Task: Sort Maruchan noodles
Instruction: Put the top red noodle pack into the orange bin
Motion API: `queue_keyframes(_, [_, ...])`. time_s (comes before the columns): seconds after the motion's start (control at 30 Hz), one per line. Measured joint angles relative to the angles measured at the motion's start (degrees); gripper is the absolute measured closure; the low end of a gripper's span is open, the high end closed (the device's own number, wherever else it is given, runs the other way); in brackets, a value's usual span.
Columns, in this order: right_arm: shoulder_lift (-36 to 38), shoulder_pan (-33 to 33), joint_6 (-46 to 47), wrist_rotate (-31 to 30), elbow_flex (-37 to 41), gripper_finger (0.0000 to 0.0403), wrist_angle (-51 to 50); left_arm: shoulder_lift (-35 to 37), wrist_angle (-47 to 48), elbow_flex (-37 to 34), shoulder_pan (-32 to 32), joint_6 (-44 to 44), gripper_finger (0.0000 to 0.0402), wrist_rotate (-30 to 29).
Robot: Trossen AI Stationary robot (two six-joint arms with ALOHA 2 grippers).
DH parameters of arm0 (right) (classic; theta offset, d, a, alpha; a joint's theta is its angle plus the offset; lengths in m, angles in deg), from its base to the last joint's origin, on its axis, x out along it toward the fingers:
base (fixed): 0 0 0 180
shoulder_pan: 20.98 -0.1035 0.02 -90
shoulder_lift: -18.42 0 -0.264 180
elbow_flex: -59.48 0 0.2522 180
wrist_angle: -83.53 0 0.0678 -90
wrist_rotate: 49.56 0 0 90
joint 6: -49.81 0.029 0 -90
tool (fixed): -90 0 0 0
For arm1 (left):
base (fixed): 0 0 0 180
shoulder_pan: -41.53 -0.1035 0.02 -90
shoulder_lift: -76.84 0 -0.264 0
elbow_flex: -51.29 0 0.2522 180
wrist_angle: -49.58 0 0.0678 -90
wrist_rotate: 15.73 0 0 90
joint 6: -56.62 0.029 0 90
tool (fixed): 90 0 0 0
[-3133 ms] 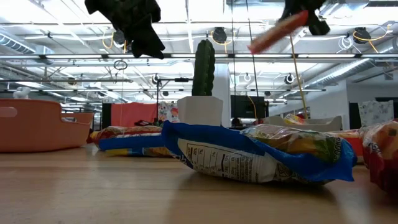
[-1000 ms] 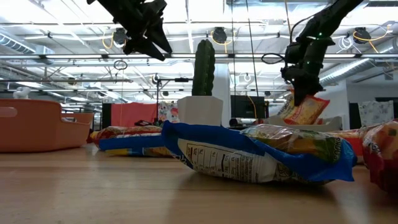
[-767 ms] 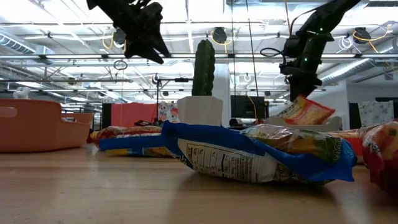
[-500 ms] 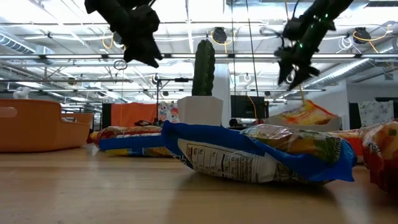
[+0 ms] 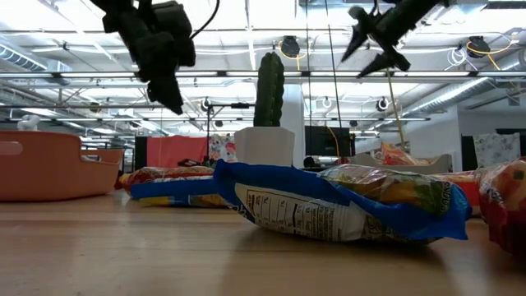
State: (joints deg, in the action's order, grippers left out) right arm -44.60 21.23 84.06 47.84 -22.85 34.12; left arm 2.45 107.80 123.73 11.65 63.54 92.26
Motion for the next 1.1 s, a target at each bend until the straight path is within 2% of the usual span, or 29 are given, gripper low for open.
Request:
queue_keyframes(0.17, [0.06,-7.67,4.77,-2.66,0.0,0.0138,1.94,0.0,0.47,-3.77,1.32,1.54,0.0211,0.15])
queue_keyframes(0.4, [0.04,-14.03,10.5,-3.25,-0.01,0.0138,5.95,0.0,0.99,-9.7,8.23,3.34,0.0211,-0.18])
queue_keyframes(0.6, [-0.01,-14.53,9.42,-3.29,0.0,0.0138,6.29,0.0,-4.15,-12.34,12.11,3.53,0.0206,-2.05])
queue_keyframes(0.7, [-0.01,-13.87,8.52,-3.0,-0.02,0.0138,6.69,-0.03,-4.3,-13.02,13.57,5.01,0.0189,-2.26])
queue_keyframes(0.8, [-0.01,-13.72,7.16,-2.87,-0.02,0.0138,6.83,-0.7,-3.96,-13.07,15.04,3.89,0.0166,-4.96])
queue_keyframes(1.03, [-0.02,-12.69,-3.2,-2.44,0.0,0.0138,7.64,-1.53,-4.52,-13.12,17.54,2.65,0.0126,-9.29])
queue_keyframes(1.1, [-0.01,-11.55,-7.24,-0.17,0.0,0.0138,7.62,-2.59,-4.54,-13.1,17.69,1.8,0.0124,-9.51])
